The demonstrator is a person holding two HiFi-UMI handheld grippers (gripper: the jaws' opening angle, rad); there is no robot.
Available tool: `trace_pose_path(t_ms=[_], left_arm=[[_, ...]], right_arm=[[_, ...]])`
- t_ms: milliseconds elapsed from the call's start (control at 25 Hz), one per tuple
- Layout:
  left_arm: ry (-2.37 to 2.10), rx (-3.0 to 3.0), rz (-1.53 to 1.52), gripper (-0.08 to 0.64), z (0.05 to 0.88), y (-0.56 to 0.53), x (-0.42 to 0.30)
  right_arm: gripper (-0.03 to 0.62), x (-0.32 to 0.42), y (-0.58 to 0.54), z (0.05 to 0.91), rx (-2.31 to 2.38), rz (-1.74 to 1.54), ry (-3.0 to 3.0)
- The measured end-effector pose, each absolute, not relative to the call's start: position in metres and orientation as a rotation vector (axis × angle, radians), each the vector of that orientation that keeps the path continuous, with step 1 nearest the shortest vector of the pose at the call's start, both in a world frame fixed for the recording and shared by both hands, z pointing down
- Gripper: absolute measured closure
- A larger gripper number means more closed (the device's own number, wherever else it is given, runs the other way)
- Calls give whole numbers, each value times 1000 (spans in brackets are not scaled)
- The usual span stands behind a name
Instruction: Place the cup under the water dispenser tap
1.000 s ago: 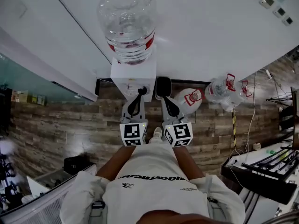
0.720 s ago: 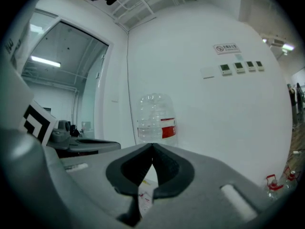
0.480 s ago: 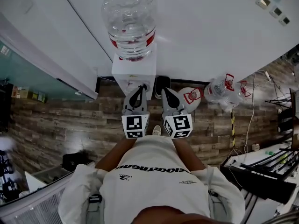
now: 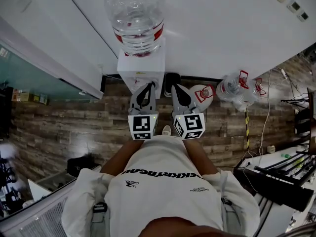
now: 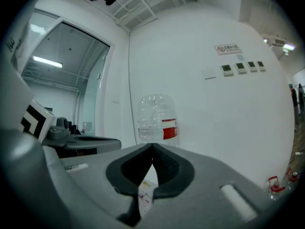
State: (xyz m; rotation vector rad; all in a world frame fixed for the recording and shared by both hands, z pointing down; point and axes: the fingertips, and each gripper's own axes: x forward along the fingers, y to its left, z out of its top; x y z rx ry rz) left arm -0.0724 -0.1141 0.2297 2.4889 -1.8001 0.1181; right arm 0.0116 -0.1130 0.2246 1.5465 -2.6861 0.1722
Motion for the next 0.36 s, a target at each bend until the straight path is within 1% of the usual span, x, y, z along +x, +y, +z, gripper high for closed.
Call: trace_pose_path(t_ms=[360], left_arm=[[-1784,2497,108,563,234,-119,-75]], right_arm=[[594,11,-117,227,1552,162,-2683]])
